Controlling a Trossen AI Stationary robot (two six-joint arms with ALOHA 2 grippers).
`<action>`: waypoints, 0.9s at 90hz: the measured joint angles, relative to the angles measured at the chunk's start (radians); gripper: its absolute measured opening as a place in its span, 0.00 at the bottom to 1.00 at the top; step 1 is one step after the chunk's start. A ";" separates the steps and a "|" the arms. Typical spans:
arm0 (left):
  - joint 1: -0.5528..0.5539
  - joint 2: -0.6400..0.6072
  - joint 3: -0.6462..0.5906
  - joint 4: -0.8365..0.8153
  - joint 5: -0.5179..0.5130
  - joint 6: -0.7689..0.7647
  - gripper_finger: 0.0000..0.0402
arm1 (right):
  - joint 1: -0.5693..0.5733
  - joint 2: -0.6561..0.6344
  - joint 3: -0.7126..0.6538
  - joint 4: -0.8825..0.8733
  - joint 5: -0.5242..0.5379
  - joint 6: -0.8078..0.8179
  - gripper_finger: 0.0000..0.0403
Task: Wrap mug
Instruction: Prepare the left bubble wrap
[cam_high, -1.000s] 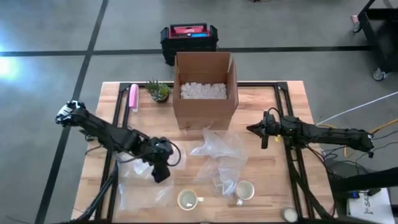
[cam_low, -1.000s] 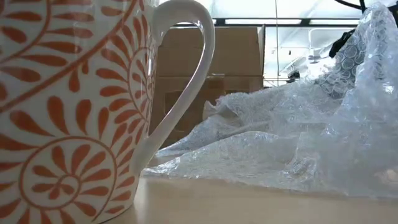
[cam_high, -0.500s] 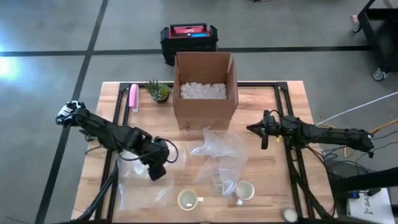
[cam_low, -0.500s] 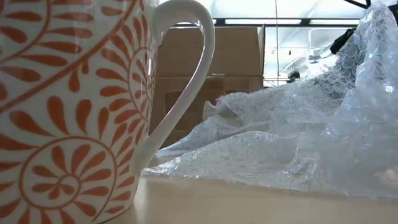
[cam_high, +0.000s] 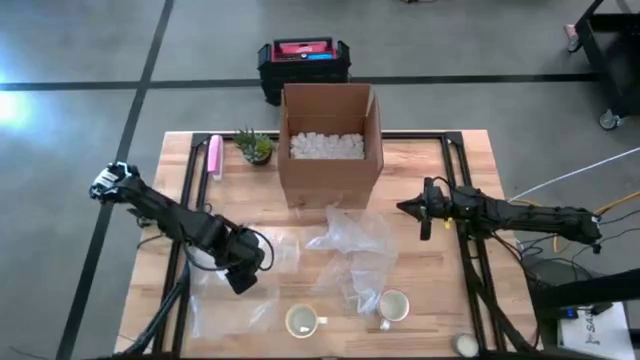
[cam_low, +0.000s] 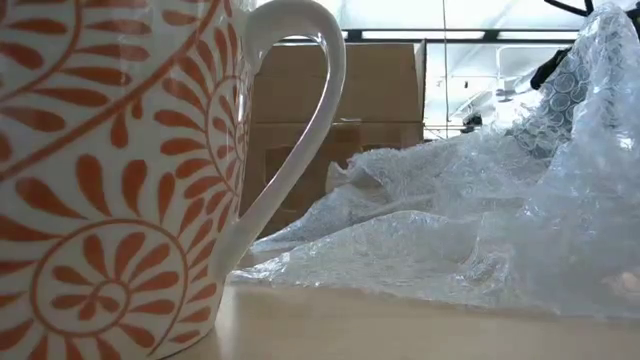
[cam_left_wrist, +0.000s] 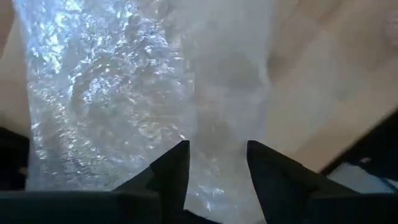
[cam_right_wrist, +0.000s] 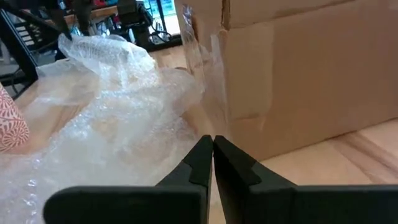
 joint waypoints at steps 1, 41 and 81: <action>0.000 0.000 -0.006 0.009 -0.001 0.001 0.34 | 0.000 0.000 0.000 0.000 0.000 0.002 0.00; 0.000 0.000 0.023 0.099 -0.179 0.080 0.01 | 0.030 0.014 0.061 0.078 -0.100 -0.054 0.00; 0.021 -0.001 0.270 -0.062 -0.745 0.119 0.00 | 0.135 0.459 0.361 0.080 -0.081 -0.234 0.00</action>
